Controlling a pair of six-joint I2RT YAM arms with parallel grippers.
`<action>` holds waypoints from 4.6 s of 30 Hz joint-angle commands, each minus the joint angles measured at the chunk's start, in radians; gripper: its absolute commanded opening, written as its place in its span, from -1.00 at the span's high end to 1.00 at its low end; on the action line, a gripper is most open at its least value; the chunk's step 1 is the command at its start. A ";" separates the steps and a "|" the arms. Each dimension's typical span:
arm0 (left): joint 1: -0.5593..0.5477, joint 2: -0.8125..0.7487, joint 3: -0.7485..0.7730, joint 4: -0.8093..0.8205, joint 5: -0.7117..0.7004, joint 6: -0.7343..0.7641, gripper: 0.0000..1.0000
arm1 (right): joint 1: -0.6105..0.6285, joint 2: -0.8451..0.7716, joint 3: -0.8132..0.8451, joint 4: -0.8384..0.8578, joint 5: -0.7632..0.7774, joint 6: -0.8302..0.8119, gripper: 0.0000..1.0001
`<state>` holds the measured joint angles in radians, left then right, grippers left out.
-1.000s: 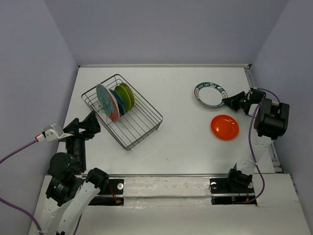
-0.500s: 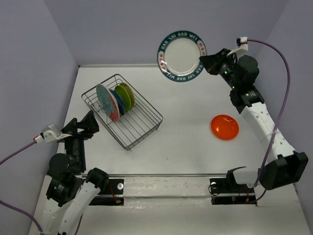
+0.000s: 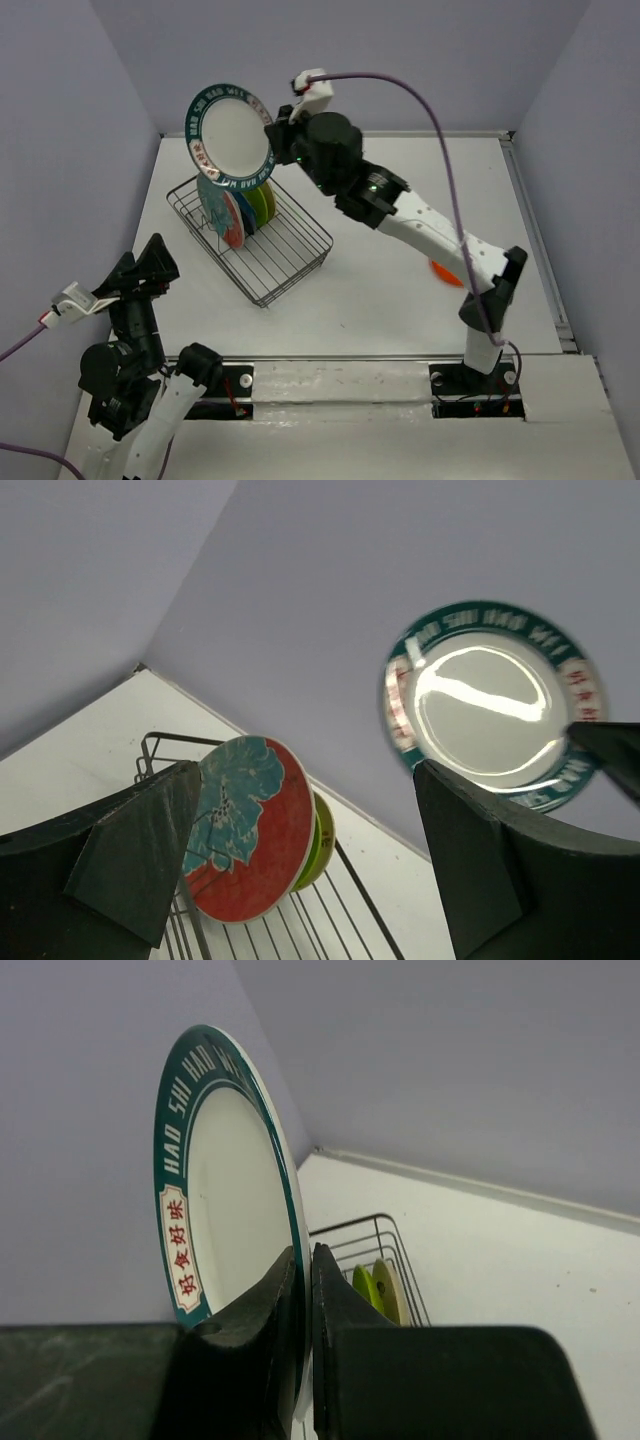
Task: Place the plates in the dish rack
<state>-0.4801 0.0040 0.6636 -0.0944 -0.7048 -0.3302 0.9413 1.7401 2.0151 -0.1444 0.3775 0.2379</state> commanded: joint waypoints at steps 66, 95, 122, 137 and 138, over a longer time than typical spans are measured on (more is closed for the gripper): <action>-0.029 -0.076 -0.028 0.048 0.008 0.023 -0.98 | -0.111 -0.239 -0.715 0.085 0.075 0.295 -0.45; -0.103 -0.145 -0.021 0.030 0.001 0.028 -0.98 | -1.306 -0.584 -1.720 0.236 -0.577 0.624 -0.11; 0.015 0.056 -0.010 0.044 0.053 0.003 -0.98 | 0.134 -0.109 -0.310 0.011 0.633 -0.148 0.87; 0.015 0.007 -0.002 0.051 -0.035 0.016 -0.98 | 0.337 0.671 0.560 0.012 0.680 -0.459 0.86; 0.015 0.005 -0.002 0.051 -0.039 0.014 -0.98 | 0.337 0.677 0.557 0.011 0.672 -0.450 0.86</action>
<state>-0.4690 0.0269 0.6365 -0.0944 -0.6952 -0.3210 1.2797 2.4607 2.4737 -0.1856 1.0203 -0.1871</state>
